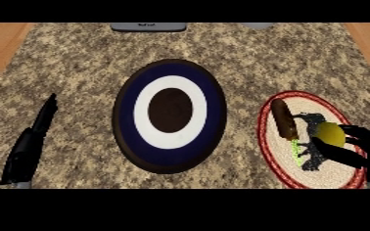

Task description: Pick the lemon from the placemat and place it in the plate

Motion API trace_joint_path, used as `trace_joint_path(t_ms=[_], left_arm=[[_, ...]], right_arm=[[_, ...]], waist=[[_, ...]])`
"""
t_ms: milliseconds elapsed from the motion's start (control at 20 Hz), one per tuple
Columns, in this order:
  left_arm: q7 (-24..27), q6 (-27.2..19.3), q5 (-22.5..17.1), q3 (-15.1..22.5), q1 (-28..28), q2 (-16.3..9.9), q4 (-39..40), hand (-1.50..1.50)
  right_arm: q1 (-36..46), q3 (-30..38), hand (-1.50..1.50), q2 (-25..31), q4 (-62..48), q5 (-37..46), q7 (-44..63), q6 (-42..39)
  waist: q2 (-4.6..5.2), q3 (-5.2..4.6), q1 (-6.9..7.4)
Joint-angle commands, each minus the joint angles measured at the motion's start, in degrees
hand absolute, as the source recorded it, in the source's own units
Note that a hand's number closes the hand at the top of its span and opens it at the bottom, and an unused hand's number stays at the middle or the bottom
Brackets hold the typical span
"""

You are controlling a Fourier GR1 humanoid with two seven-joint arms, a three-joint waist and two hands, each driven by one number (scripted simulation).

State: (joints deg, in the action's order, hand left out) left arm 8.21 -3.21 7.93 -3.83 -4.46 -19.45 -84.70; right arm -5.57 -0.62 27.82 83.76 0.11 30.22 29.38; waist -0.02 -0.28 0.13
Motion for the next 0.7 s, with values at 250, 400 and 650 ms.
trace_joint_path(t_ms=[250, 400, 650], left_arm=[[-0.6, 2.4, -0.1, 1.8, 2.8, -0.1, 0.3, 0.0], [-1.6, 0.5, 0.9, 0.4, 4.3, -0.2, 1.3, 0.0], [-1.6, 0.9, 0.1, -0.8, 2.7, 0.6, 0.7, 0.0]], right_arm=[[8.5, -17.7, 1.5, 13.8, -4.4, 14.4, -18.4, -21.5], [15.1, -17.7, 1.5, 12.0, -13.1, 19.7, -24.1, -18.8], [20.8, -12.3, 1.5, 7.3, -21.9, 21.4, -33.5, -12.3]], waist=[[1.2, 0.45, 5.06], [0.64, 0.41, 2.48], [0.23, 0.33, 0.8]])
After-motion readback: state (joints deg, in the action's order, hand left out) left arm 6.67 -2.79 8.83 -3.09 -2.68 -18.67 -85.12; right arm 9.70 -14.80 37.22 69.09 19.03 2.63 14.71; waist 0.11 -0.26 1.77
